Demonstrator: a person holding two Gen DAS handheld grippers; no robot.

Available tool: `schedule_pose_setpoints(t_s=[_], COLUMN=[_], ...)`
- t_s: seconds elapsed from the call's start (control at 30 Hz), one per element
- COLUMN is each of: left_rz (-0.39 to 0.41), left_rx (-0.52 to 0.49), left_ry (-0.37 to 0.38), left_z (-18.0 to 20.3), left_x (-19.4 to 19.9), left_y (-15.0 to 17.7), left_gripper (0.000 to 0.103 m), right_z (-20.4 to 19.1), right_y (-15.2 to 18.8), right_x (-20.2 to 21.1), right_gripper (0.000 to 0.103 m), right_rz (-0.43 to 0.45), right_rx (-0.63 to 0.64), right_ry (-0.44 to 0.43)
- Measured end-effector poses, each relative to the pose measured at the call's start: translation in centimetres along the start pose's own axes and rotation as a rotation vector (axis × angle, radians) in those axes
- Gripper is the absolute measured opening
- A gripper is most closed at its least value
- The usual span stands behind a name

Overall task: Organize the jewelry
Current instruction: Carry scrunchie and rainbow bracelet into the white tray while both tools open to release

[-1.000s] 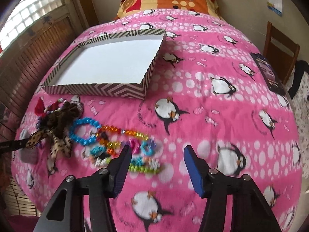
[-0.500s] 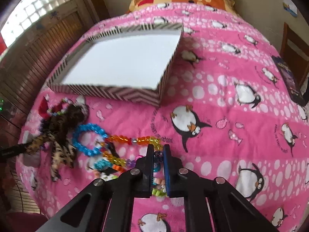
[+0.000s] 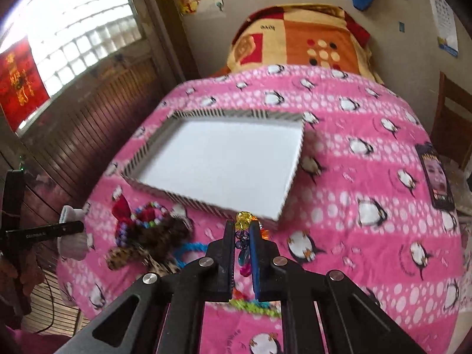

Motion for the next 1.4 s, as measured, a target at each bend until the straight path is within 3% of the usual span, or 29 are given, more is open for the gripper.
schedule_pose_setpoints(t_s=[0.37, 0.67, 0.97, 1.17, 1.4], left_rz=[0.075, 0.05, -0.014, -0.059, -0.093], left_rx=[-0.053, -0.096, -0.164, -0.252, -0.301], left_ry=[-0.01, -0.006, 0.01, 0.035, 0.075], left_z=[0.5, 1.3, 3.5, 7.8, 12.7], left_x=[-0.4, -3.7, -8.7, -13.3, -17.8], left_y=[-7.0, -11.1, -15.5, -18.2, -20.6], left_gripper=[0.021, 0.021, 0.021, 0.021, 0.021], right_z=[-5.8, -7.0, -2.0, 3.4, 8.6], right_y=[-4.8, -6.5, -9.0, -10.9, -14.5], right_x=[-4.5, -9.0, -12.8, -16.4, -18.7], right_gripper=[0.008, 0.008, 0.008, 0.008, 0.008], right_rz=[-0.017, -0.062, -0.13, -0.21, -0.182], right_rx=[0.099, 0.088, 0.037, 0.033, 0.019], right_ry=[-0.031, -0.022, 0.041, 0.141, 0.265])
Point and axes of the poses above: each gripper's, at about its wrist camera, not at the fingertips, and x roughly against the way its jaws point, z to its right, y to its underside, the point moved 9 cm from there along -x, roughly the way its jaws point, and after that the axes turned 7 degrees about -x, right-handed, at the moved point
